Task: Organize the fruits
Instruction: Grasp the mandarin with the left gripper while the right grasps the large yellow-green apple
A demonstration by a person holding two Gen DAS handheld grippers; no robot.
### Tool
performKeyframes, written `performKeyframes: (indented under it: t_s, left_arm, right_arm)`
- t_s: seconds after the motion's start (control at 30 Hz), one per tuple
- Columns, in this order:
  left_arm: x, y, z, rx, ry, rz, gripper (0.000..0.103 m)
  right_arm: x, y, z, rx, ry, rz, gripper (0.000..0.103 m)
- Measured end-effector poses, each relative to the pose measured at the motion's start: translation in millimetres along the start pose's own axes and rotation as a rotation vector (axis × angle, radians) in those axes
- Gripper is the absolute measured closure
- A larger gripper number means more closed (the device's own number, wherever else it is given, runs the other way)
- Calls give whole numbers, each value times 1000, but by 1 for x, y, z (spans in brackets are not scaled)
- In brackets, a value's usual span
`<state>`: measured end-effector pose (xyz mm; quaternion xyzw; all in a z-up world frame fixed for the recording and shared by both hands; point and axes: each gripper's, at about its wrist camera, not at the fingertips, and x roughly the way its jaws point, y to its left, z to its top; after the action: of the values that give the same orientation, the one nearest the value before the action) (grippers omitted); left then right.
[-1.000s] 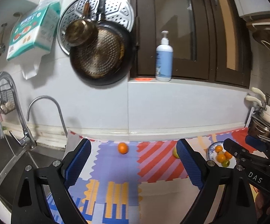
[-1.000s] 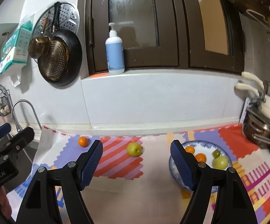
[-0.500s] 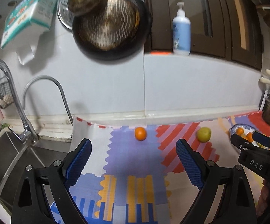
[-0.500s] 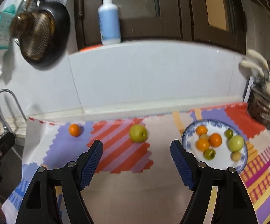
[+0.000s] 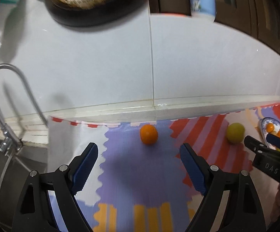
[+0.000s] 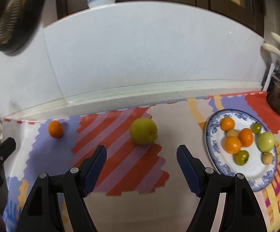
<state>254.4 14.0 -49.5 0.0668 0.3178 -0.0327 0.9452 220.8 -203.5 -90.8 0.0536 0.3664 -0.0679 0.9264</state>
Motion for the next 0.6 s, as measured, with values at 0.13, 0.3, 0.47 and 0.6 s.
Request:
performKeyframes:
  t_s: [0.13,0.3,0.47,0.6]
  left_arm:
    - [35,-2,4,4,55,-14,18]
    - [71,-4,8,-8,122,-41,24]
    - [92,-9,11,11,144,-41,27]
    - [103,-14,13,30,156,-42,37]
  right_arm:
    - [31,0,10,-17,45,-22,28]
    - [56,5,14,-33,87,-29,28]
    - [76,5,16,-29,129,-45,31]
    - [88,6,18,-37,148,-43,38]
